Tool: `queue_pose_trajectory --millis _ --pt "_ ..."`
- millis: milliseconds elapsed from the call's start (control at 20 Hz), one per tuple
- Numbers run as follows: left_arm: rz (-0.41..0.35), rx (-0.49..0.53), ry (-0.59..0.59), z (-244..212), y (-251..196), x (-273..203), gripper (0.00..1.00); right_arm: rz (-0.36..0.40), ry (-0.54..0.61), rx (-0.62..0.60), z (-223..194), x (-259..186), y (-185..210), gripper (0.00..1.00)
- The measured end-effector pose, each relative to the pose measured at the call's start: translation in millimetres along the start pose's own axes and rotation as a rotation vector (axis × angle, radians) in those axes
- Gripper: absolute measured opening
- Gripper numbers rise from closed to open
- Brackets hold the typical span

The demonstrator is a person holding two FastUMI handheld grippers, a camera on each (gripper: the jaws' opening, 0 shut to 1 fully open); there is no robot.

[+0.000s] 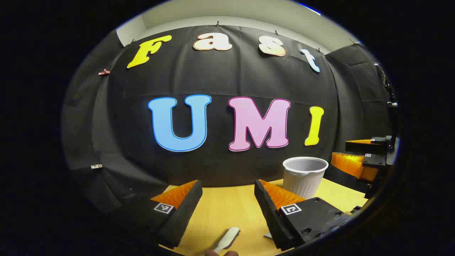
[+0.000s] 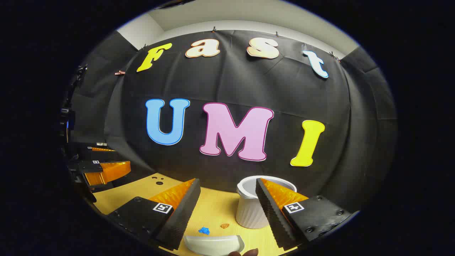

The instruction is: Pick up the small broom and dustpan from the desktop, sweep the trash into the dustpan with the broom, and then empty the trash into the garbage bin.

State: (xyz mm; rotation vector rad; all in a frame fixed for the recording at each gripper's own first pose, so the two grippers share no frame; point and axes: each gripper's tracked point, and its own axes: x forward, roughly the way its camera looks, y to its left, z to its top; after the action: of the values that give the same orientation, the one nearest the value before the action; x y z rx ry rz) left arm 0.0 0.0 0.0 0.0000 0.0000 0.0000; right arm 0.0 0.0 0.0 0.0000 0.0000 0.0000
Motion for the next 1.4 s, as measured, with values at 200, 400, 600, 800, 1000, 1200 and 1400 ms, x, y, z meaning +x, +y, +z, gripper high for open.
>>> queue_pose_trajectory --millis 200,400,600,800,1000,1200,1400 --pt "-0.002 0.001 0.01 -4.0 0.3 1.6 0.94 0.001 0.014 -0.004 -2.6 -0.4 -1.2 0.97" --pt "-0.004 -0.001 0.017 -6.9 2.0 1.4 0.94 0.002 0.023 -0.005 -4.1 1.6 -1.4 0.97" --pt "-0.005 0.002 0.02 -9.0 4.3 -0.1 0.93 0.002 0.029 -0.003 -6.0 2.0 -1.1 0.97" --pt "-0.007 0.004 0.026 -11.7 6.2 -0.9 0.94 0.014 0.04 -0.008 -9.0 1.3 4.8 0.97" --pt "-0.009 0.004 0.034 -15.5 7.9 -1.5 0.94 0.065 0.171 -0.015 -35.5 -4.9 8.5 0.98" --pt "-0.01 0.0 0.048 -22.4 9.7 -3.6 0.94 0.117 0.46 -0.011 -103.4 -35.6 2.6 0.97" --pt "-0.006 0.003 0.065 -30.1 11.2 -5.1 0.94 0.125 0.703 0.007 -175.7 -68.5 -6.1 0.96"
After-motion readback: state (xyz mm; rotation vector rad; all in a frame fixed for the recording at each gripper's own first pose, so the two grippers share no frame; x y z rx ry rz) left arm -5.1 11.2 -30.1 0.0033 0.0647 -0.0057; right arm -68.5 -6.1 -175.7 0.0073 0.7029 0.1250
